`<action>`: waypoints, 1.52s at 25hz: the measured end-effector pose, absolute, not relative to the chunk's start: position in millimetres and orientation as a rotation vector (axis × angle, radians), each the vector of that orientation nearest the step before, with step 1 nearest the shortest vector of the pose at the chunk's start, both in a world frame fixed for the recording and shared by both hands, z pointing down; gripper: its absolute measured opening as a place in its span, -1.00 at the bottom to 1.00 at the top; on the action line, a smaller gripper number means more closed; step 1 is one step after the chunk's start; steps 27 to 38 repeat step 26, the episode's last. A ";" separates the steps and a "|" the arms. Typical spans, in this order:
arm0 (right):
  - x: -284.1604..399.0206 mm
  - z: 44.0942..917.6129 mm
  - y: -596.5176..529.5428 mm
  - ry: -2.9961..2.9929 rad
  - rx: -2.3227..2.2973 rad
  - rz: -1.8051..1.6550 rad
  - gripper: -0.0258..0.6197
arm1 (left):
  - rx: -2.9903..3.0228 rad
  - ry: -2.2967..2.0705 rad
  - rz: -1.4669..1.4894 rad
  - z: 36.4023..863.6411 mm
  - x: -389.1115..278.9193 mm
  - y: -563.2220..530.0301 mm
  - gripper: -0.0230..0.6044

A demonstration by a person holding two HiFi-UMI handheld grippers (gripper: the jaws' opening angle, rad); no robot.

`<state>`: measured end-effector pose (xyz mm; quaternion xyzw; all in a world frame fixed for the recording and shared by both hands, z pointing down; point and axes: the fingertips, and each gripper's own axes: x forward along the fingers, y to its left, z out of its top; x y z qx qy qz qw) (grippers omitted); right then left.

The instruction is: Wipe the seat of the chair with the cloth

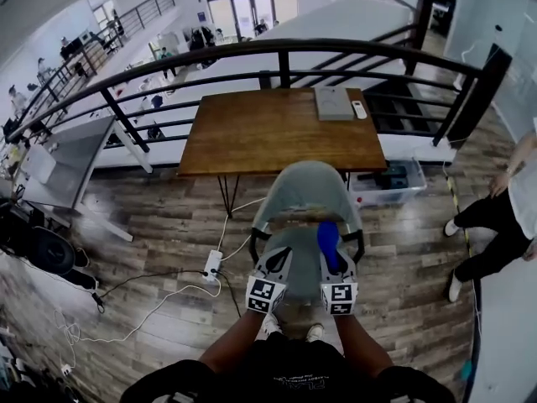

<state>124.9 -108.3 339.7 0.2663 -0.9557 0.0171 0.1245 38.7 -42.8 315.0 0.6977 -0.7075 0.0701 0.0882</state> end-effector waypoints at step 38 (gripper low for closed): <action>49.7 255.3 -112.4 -2.924 0.801 -0.116 -0.57 | 2.084 -2.245 0.147 248.3 -43.8 -43.3 -0.89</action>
